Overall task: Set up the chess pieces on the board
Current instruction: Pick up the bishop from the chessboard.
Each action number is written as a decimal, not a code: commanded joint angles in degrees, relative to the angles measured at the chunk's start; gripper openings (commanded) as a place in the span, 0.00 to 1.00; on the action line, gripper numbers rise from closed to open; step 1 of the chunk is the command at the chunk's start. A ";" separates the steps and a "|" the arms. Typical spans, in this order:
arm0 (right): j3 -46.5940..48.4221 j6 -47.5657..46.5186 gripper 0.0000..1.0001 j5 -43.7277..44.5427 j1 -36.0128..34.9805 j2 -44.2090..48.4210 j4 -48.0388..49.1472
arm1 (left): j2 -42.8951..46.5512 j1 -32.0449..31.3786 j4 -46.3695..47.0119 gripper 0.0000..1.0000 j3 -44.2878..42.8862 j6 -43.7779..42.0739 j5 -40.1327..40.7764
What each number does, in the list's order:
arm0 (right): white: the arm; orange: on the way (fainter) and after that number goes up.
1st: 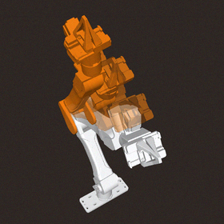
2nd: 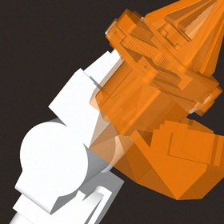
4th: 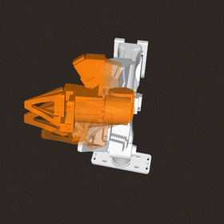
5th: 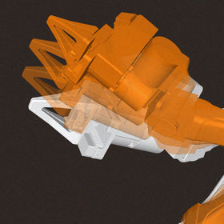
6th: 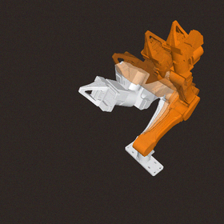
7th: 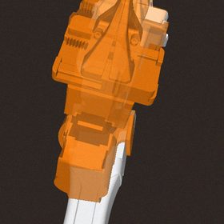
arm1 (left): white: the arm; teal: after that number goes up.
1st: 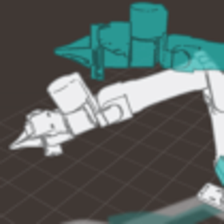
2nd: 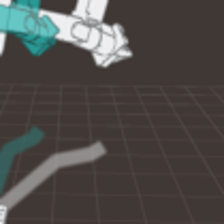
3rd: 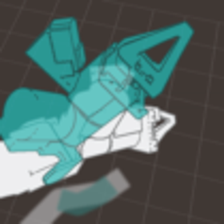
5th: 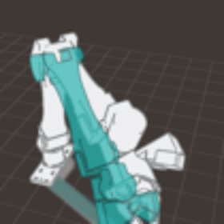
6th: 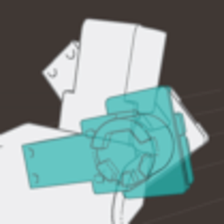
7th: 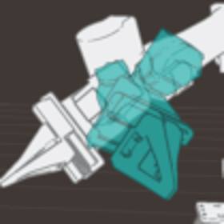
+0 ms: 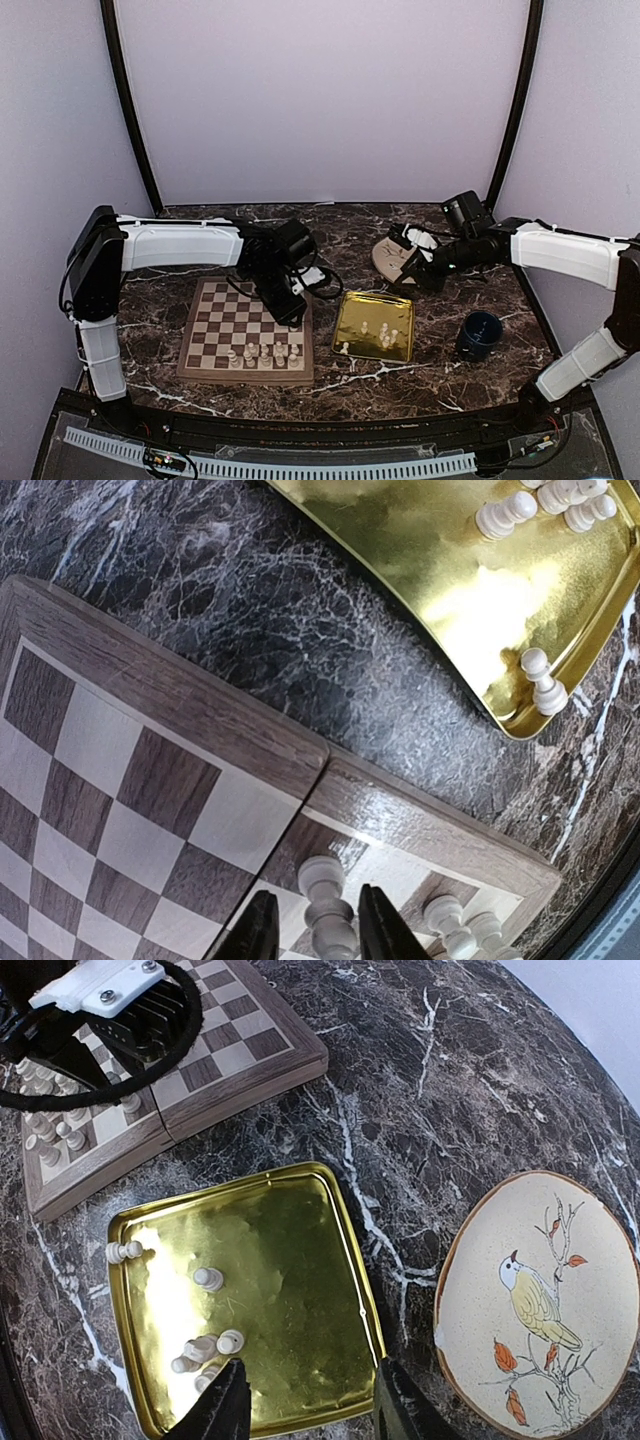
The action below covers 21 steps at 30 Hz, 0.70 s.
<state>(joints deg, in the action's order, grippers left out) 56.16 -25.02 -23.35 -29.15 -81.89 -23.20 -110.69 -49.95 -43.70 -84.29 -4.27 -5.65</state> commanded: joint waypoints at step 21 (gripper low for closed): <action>0.19 -1.04 0.43 -1.45 0.21 -1.44 -0.08 | 13.92 4.22 -6.16 0.12 8.07 8.49 10.89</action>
<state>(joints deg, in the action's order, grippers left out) 56.16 -25.39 -24.18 -29.15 -82.81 -23.44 -104.27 -48.49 -47.03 -79.99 -0.51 2.83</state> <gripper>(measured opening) 0.429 0.142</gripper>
